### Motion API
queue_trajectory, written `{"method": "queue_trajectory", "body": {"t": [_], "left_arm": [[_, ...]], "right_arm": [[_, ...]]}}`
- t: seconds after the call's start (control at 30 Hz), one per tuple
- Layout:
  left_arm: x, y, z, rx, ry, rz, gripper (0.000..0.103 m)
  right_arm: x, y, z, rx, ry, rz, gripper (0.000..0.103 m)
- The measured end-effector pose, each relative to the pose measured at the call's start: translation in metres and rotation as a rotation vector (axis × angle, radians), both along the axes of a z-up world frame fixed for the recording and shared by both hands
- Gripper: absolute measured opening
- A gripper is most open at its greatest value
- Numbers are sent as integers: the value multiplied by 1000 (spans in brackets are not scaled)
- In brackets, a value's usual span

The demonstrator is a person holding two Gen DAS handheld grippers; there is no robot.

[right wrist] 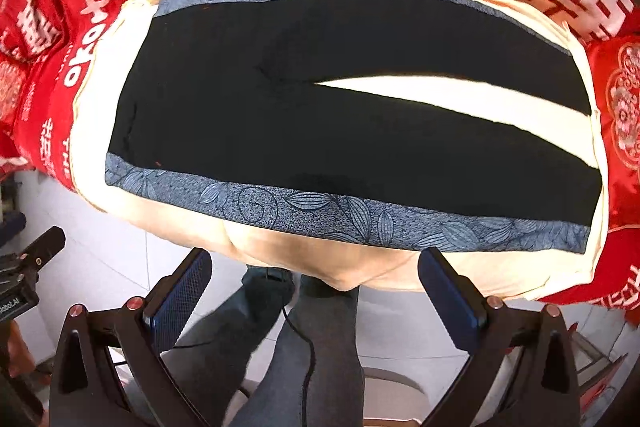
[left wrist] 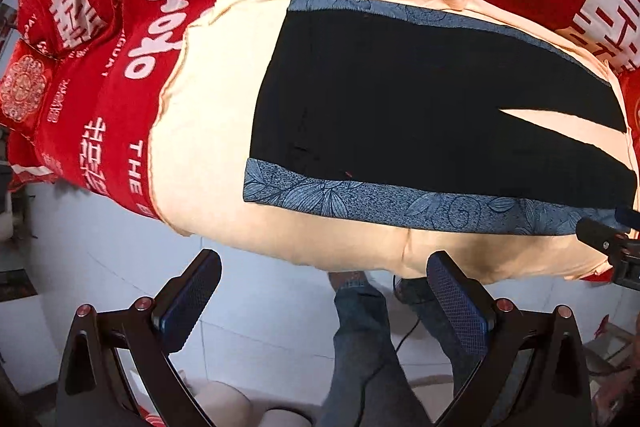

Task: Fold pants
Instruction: 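Grasp the grey cuffs of the black trousers with both grippers and lift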

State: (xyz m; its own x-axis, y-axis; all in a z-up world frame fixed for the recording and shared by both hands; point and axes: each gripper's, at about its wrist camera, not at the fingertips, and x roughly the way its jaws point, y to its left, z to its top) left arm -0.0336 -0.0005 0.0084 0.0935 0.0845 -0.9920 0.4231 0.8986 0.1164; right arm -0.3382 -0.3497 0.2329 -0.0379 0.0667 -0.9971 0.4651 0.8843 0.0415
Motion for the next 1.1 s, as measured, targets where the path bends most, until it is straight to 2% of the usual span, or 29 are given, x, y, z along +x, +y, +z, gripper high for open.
{"method": "queue_trajectory", "body": {"t": [0.1,0.2,0.3,0.37,0.4,0.47,0.5,0.63,0.77,0.9,1.0,1.1], "left_arm": [[9,5,-15,-20,8,1,103],[20,9,-36,-45,-7,6,103],[29,19,-70,-79,21,32,103],[34,27,-90,-123,62,59,103],[35,35,-102,-158,85,90,103],[34,45,-121,-210,118,134,103],[34,50,-129,-238,127,153,103],[31,69,-162,-355,175,216,103],[29,75,-183,-420,204,229,103],[34,73,-195,-500,258,266,103],[39,69,-197,-564,292,310,103],[46,65,-196,-611,288,368,103]], "right_arm": [[0,2,-13,11,15,-69,103],[0,6,-32,78,-43,-123,103],[-4,13,-56,235,-129,-208,103],[-11,19,-80,388,-196,-295,103],[-14,22,-92,441,-221,-326,100],[-22,31,-118,538,-262,-381,82],[-26,36,-134,578,-266,-406,78],[-35,55,-192,696,-279,-476,78],[-30,60,-222,765,-368,-554,78],[-15,54,-221,820,-475,-609,78],[-2,55,-197,857,-555,-557,78],[5,53,-170,878,-603,-498,78]]}}
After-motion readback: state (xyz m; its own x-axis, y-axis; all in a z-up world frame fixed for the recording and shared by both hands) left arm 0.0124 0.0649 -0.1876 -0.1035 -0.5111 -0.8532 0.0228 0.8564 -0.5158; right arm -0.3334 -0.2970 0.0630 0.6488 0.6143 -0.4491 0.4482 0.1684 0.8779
